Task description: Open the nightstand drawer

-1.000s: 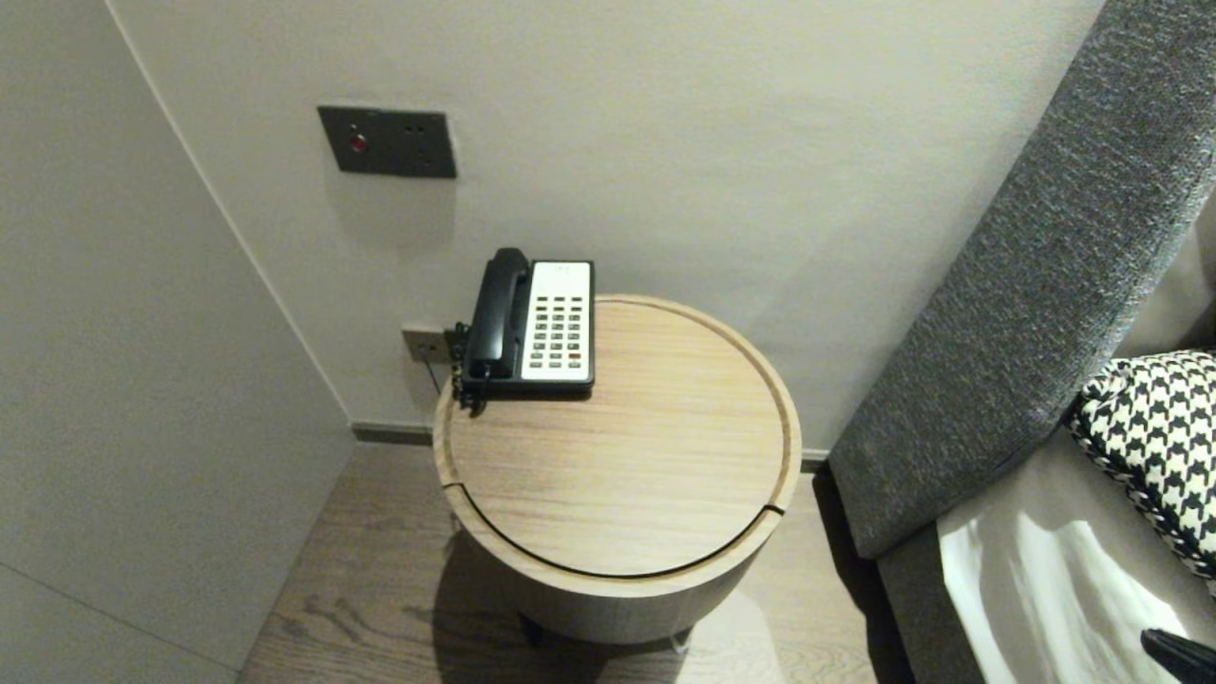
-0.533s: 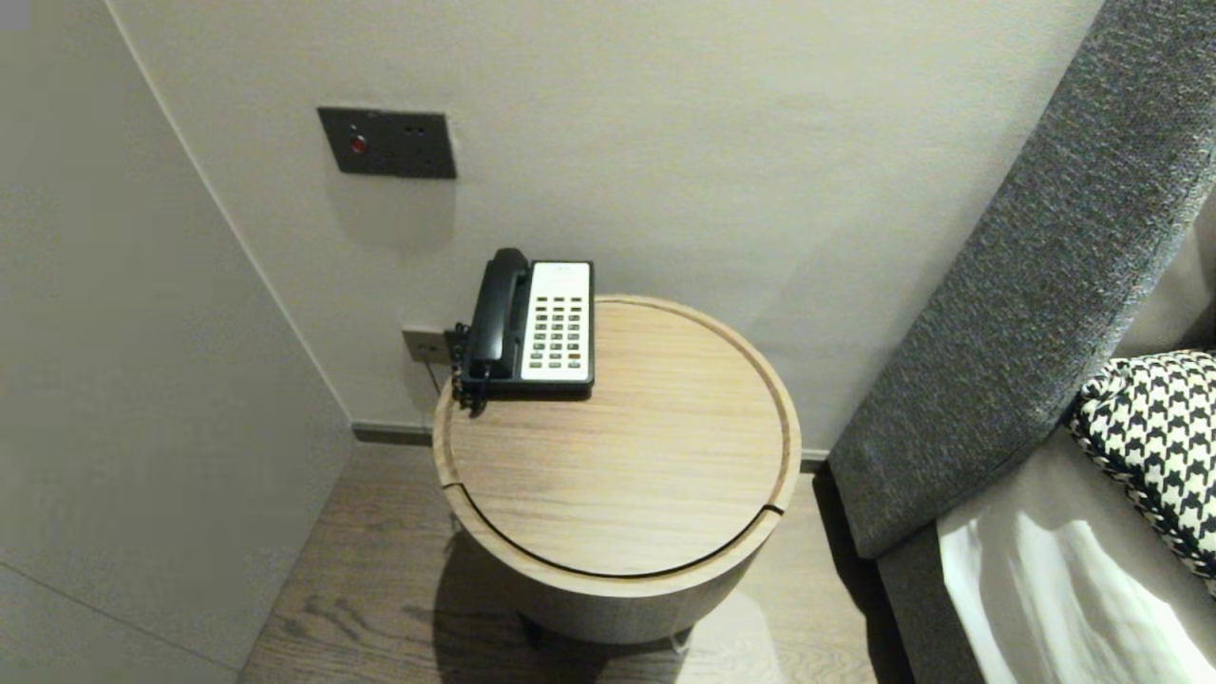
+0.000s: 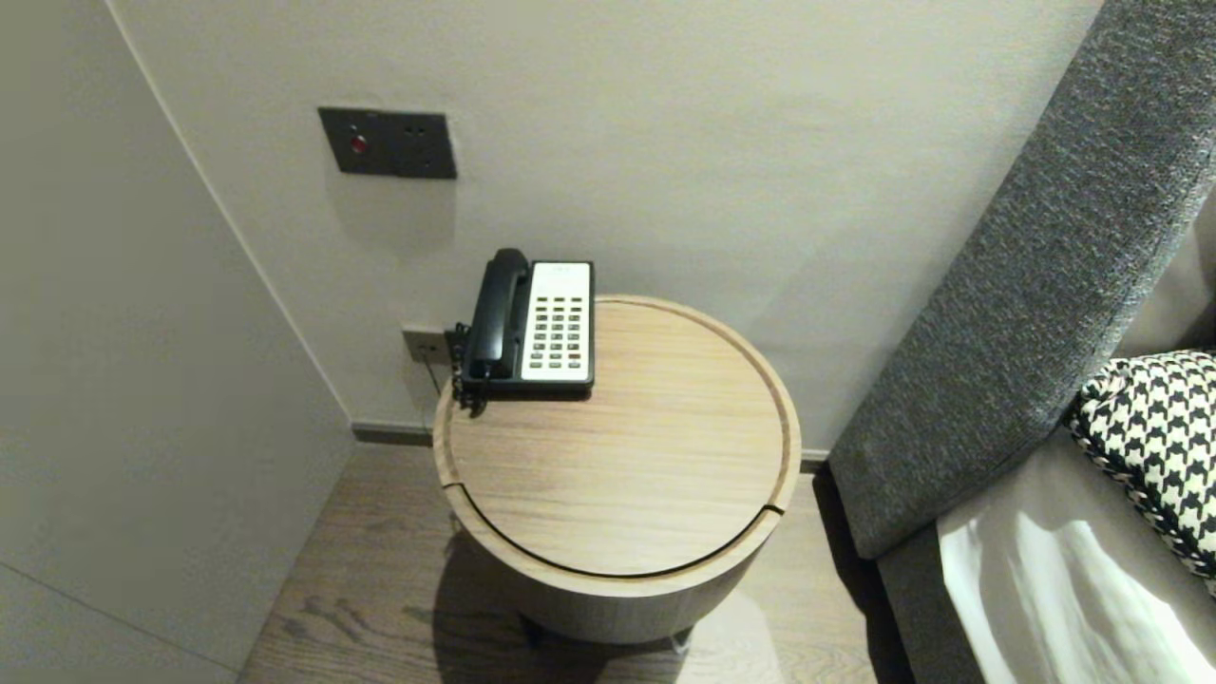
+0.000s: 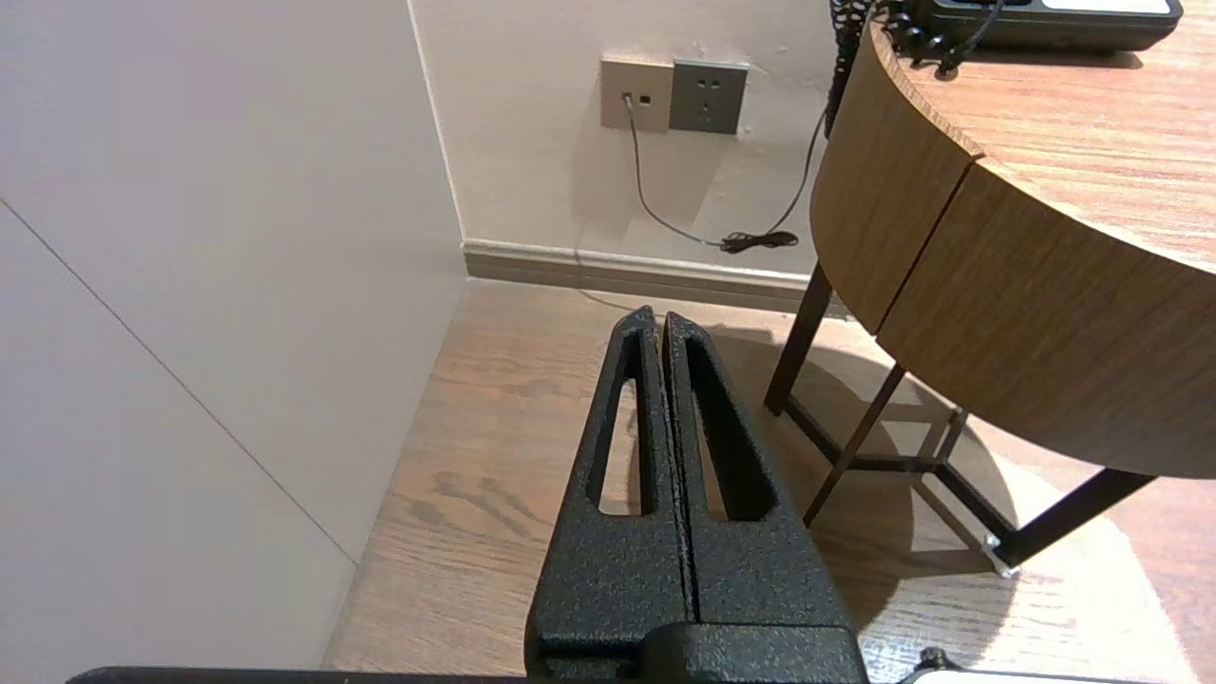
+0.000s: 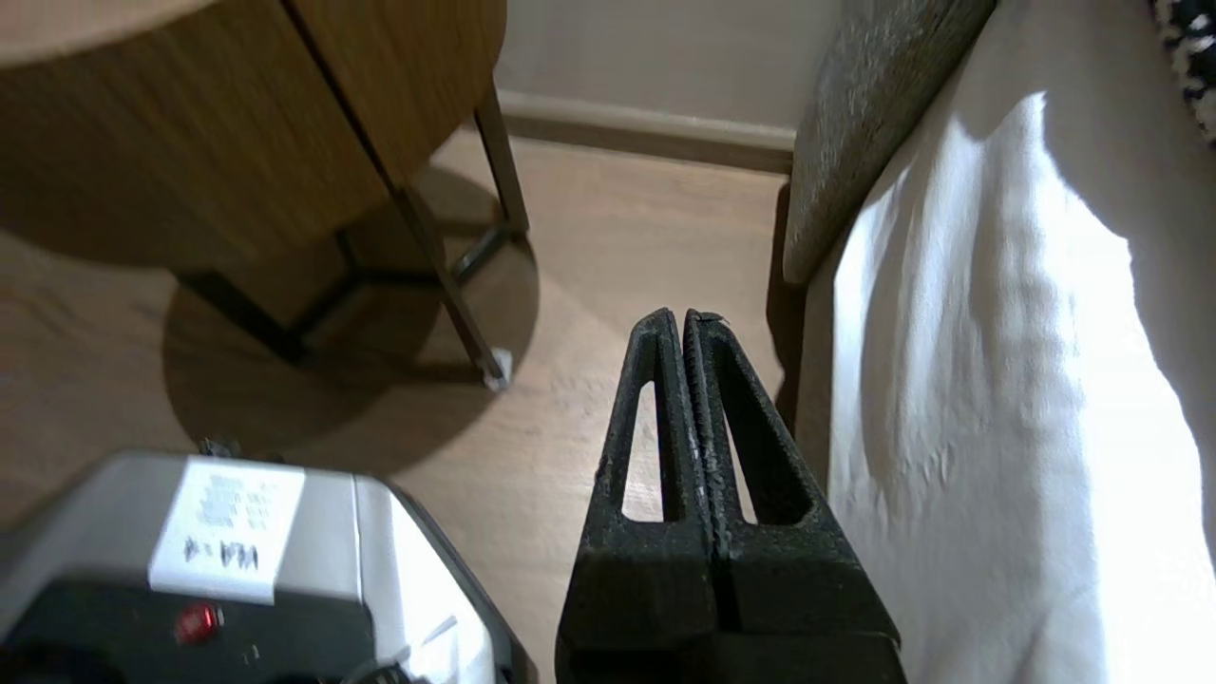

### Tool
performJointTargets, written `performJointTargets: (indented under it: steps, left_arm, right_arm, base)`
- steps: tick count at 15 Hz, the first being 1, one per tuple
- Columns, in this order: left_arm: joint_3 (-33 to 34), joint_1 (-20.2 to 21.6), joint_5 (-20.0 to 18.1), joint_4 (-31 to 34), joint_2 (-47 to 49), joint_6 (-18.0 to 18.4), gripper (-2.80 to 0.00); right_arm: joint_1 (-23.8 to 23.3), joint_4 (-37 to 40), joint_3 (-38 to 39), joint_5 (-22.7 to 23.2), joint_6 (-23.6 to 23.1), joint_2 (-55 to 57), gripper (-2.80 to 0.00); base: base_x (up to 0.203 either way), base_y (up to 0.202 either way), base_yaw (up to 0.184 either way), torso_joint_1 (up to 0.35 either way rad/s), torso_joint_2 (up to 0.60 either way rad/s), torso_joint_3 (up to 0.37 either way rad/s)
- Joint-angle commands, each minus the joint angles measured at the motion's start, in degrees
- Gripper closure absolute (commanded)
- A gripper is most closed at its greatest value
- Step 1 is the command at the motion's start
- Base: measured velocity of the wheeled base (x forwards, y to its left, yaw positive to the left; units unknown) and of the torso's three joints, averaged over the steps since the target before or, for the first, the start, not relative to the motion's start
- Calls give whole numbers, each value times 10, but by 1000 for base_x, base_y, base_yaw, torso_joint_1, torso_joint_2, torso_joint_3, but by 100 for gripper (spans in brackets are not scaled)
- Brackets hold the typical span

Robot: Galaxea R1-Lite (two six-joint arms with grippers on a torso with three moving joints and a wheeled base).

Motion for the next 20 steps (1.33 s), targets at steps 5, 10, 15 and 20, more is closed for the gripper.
performJointTargets:
  steps: [5, 10, 15, 20]
  left_arm:
    - [0, 0, 0, 0, -3, 0, 0]
    - [0, 0, 0, 0, -2, 0, 0]
    - [0, 0, 0, -1, -2, 0, 0]
    - [0, 0, 0, 0, -3, 0, 0]
  right_arm:
    - [-6, -25, 10, -37, 4, 4, 0]
    - [-10, 6, -5, -107, 2, 4, 0]
    - [-111, 41, -15, -91, -23, -10, 0]
    - [-92, 43, -15, -68, -54, -123, 0]
  base:
    - [0, 0, 0, 0, 0, 0]
    - [0, 0, 0, 0, 0, 0]
    - [0, 0, 0, 0, 0, 0]
    - [0, 0, 0, 0, 0, 0]
